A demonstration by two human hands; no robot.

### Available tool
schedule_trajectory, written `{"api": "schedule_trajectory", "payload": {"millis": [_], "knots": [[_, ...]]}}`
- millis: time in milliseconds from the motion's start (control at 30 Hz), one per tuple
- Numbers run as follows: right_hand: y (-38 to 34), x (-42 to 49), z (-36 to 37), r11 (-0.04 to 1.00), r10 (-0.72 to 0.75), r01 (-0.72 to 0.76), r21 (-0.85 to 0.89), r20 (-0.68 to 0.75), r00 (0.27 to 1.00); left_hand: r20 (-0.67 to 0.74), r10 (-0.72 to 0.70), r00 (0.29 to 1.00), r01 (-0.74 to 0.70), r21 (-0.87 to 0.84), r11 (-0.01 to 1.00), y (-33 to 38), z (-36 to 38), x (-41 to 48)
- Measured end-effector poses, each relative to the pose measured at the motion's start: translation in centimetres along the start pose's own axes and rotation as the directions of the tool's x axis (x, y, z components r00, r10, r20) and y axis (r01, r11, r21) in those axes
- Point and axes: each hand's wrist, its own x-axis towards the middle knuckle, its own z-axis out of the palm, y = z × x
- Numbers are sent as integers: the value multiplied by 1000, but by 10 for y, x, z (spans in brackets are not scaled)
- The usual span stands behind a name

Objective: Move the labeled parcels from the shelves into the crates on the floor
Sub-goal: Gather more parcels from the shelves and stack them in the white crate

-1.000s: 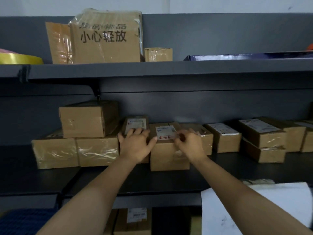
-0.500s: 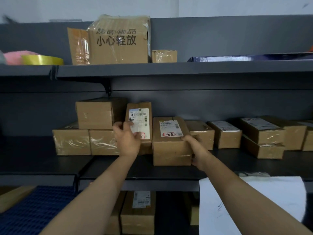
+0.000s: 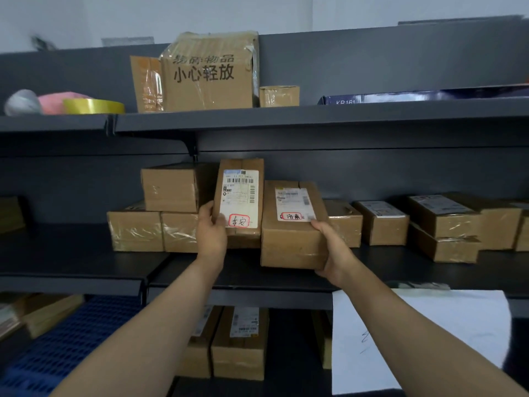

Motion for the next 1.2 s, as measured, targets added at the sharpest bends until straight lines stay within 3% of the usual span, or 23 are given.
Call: {"api": "schedule_trajectory", "payload": {"millis": [300,433,600,767,967,1200], "knots": [[1,-54,-18,957,-287,276,88,148,946,10,-3,1000,4,-97,995,25,-16,-48],[-7,-81,-44,947,-313,306,99,64,948,89,-64,994,78,-165,983,32,-5,-76],[-4,-125,-92,938,-315,330,109,-131,940,339,-57,939,147,-247,958,44,27,-119],[14,-192,-170,932,-297,347,109,-320,900,649,-163,743,341,-158,927,37,85,-176],[16,-288,-293,949,-222,310,50,-590,776,817,-206,538,444,-68,893,27,188,-278],[33,-411,-441,933,-180,355,59,-777,603,974,-203,98,477,133,869,21,313,-431]]}}
